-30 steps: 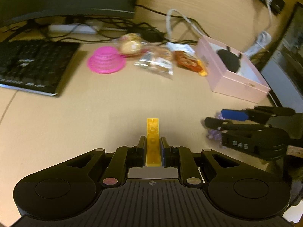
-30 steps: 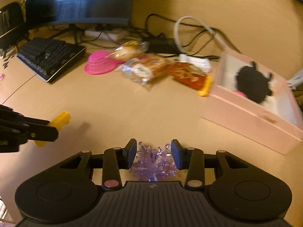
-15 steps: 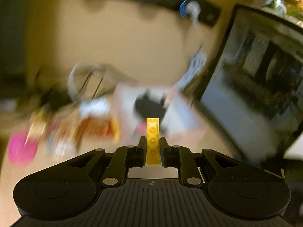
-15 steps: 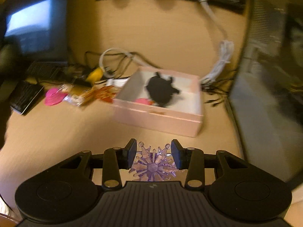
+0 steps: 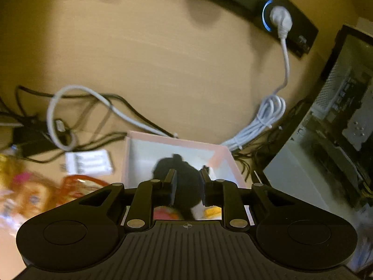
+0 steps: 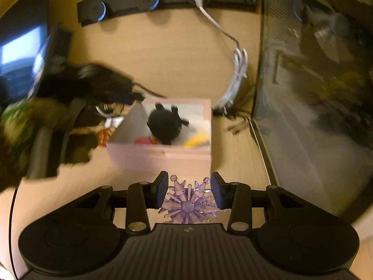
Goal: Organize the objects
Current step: 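Drop the yellow block into the box with the left tool while the right drops the star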
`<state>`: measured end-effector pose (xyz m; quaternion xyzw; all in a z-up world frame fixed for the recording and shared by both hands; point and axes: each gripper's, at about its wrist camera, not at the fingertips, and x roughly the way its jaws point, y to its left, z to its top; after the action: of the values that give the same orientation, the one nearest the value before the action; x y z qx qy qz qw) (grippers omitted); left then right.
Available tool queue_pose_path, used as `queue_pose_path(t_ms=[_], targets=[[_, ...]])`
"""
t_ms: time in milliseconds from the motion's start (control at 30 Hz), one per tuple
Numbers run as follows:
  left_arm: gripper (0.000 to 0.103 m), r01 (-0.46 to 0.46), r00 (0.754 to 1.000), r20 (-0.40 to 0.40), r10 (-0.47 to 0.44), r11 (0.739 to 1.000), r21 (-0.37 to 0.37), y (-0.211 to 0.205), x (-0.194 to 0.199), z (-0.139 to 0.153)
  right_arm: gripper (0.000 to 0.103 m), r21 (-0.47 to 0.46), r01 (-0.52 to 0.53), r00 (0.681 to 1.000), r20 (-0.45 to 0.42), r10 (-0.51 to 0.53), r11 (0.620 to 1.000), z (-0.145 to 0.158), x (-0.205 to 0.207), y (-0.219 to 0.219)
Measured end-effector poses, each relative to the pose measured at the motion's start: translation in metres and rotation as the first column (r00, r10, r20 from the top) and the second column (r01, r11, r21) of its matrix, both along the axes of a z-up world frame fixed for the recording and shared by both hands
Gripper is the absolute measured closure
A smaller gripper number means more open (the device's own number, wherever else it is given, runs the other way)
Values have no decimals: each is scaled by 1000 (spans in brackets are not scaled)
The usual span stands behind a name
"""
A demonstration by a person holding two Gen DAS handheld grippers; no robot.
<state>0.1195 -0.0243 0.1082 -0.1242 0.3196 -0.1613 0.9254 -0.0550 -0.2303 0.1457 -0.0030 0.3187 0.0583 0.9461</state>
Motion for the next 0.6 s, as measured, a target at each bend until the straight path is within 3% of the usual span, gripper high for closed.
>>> queue_pose_path(t_ms=[167,333,367,433,600], targets=[[81,-6,999,37,2,992,125,36,-55,1,64,11,-52,996,72,51,999,22,56,10],[81,-63,996,-46,72,981,185,80,-103,-20,63,35,-81,994,82,78,996,31,126,27],[81,-84,993,-69,98,980,183,89,-109,-26,58,32,-84,994,67,82,996,27,138,31],[81,-129,982,-111,151,975,183,109,-121,-38,24,28,-72,997,25,71,997,15,156,38],[81,-191,958,-174,227,960,203,141,-137,-57,18,40,-71,996,-48,73,997,-18,155,51]])
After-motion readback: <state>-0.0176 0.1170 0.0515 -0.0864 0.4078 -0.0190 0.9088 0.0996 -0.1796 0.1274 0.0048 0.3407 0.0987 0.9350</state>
